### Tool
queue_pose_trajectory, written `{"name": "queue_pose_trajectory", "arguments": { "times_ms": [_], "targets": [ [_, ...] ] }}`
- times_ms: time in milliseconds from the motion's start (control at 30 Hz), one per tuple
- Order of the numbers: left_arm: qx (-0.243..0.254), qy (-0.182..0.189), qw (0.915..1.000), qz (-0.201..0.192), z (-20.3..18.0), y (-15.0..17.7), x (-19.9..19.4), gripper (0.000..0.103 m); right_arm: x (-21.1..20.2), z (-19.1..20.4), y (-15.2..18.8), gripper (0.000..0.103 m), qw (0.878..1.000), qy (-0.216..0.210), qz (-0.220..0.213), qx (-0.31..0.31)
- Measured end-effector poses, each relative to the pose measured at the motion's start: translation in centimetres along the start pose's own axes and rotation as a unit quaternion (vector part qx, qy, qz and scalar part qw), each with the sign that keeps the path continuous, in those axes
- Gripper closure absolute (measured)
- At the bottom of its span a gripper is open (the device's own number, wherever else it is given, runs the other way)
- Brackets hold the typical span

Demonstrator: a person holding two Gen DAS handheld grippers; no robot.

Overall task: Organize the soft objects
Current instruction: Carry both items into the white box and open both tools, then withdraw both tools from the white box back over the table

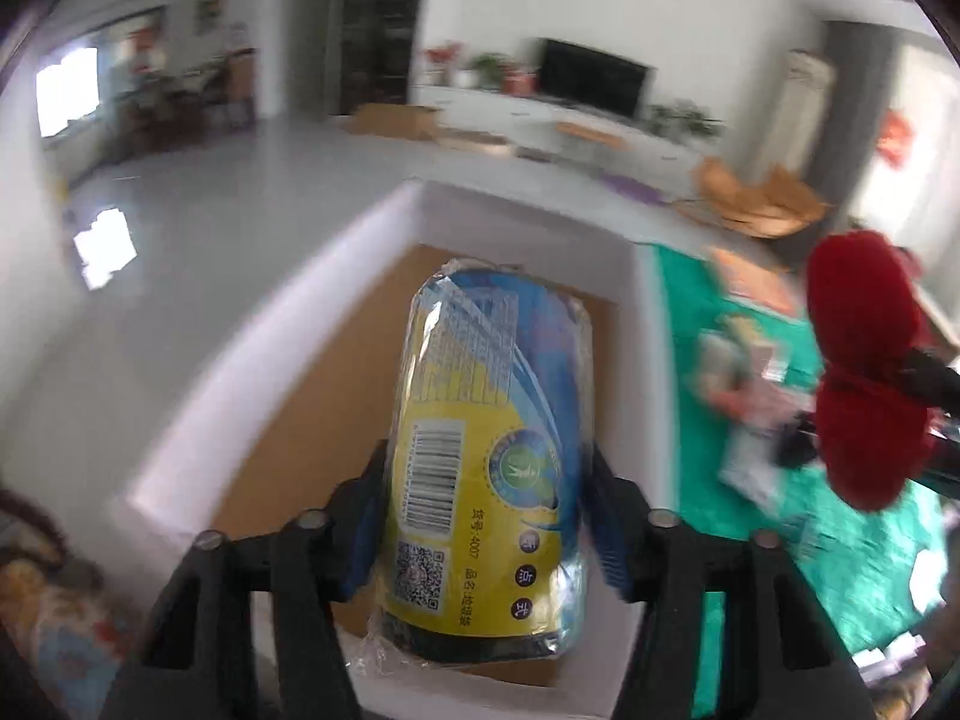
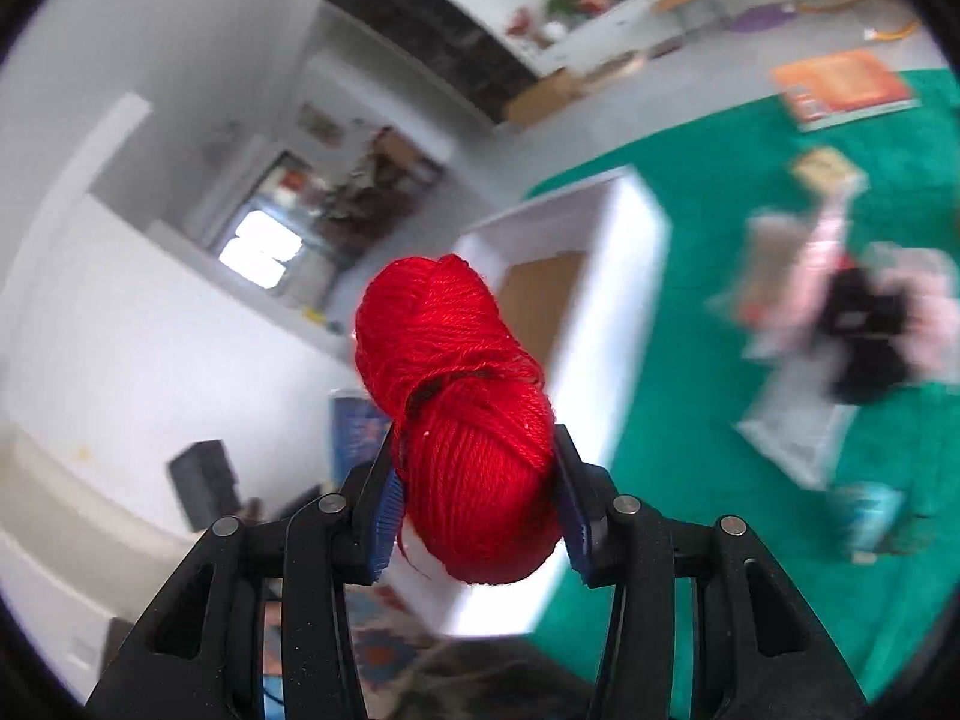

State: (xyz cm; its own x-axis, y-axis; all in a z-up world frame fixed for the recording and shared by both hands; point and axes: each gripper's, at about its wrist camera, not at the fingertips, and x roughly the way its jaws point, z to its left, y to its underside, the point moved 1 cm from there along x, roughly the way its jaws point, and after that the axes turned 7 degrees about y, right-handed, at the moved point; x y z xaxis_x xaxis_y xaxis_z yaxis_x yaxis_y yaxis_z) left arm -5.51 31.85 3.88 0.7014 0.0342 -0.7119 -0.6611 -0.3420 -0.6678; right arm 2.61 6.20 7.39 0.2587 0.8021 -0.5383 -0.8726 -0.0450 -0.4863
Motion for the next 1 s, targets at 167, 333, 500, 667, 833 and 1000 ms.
{"name": "queue_pose_trajectory", "arguments": {
  "times_ms": [167,333,500,667,833,1000],
  "targets": [
    [-0.037,-0.007,0.9985,-0.04,1.3,1.2,-0.8,0.01,3.7,0.8,0.7,0.028,1.0,0.021,0.007,-0.014],
    [0.031,0.101,0.993,-0.052,-5.5,2.2,-2.0,0.008,-0.3,-6.6,3.5,0.028,0.976,0.203,-0.026,-0.074],
    [0.132,0.197,0.9713,-0.024,-16.1,4.6,-2.7,0.003,-5.1,-15.7,8.8,0.028,0.918,0.378,-0.021,-0.119],
    [0.187,0.198,0.9615,0.036,-21.8,8.1,0.8,0.003,-3.2,-18.6,11.2,0.028,0.92,0.359,0.064,-0.145],
    [0.222,0.156,0.9585,0.087,-23.2,11.4,5.8,0.003,-3.1,-22.0,7.1,0.032,0.888,0.451,-0.01,-0.085],
    [0.229,0.129,0.9572,0.122,-23.4,13.6,11.0,0.003,-10.0,-25.5,5.6,0.03,0.871,0.478,-0.107,0.027]
  ]
}}
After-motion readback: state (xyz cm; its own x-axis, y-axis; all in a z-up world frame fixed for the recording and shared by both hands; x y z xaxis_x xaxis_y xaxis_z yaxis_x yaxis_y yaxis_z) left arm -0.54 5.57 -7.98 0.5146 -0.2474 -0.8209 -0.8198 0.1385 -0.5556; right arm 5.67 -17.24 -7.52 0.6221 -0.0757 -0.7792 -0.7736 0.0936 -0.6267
